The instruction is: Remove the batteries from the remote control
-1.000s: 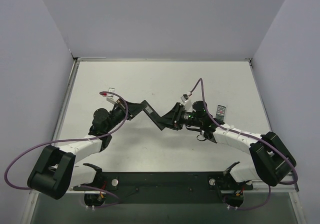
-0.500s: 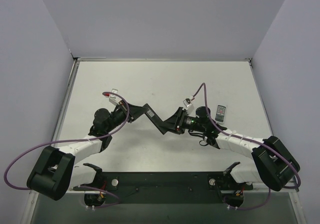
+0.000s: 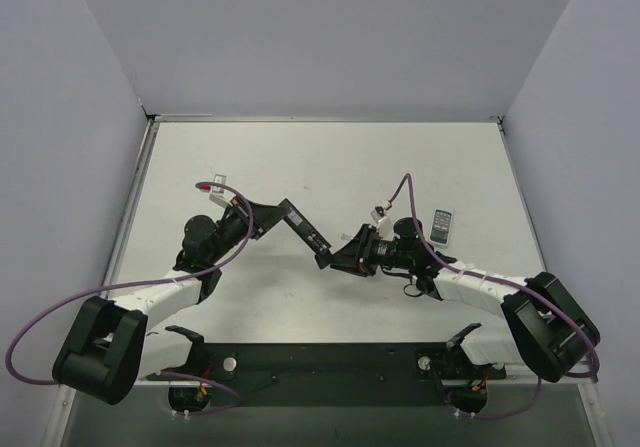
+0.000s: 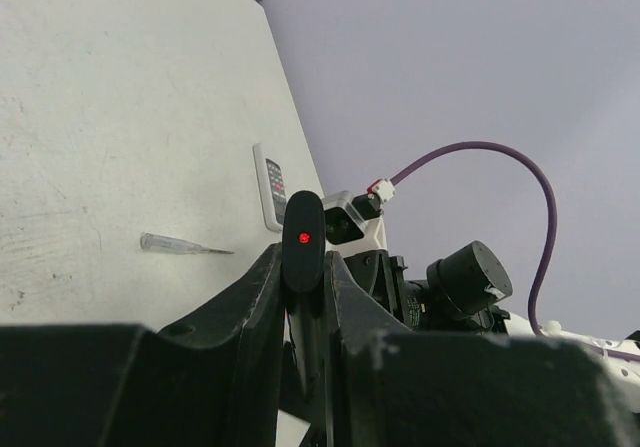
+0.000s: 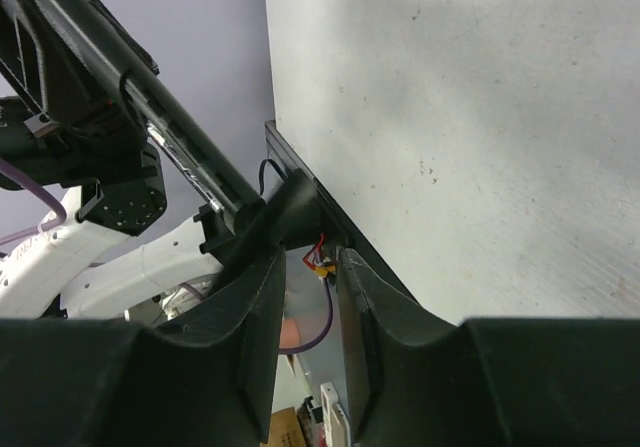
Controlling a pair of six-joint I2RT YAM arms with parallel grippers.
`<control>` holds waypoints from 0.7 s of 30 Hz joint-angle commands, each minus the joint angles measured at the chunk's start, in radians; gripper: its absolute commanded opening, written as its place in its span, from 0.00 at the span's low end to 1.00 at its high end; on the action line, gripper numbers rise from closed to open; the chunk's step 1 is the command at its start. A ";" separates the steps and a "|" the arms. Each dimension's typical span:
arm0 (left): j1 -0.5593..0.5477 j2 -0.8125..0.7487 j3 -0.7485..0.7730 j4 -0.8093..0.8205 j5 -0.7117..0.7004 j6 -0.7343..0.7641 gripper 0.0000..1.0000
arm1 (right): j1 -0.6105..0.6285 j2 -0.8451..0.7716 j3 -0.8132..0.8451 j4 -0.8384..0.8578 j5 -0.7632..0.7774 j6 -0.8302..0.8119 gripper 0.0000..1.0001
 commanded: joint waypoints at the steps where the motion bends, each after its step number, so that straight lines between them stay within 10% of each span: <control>1: 0.004 -0.018 0.050 0.087 -0.016 -0.016 0.00 | -0.013 -0.028 -0.003 0.006 -0.016 -0.027 0.24; 10: 0.005 -0.048 0.069 -0.092 -0.056 0.097 0.00 | -0.025 -0.064 0.009 -0.077 0.019 -0.080 0.34; 21: 0.106 0.011 0.293 -0.656 0.090 0.290 0.00 | -0.033 -0.090 0.291 -0.799 0.462 -0.365 0.48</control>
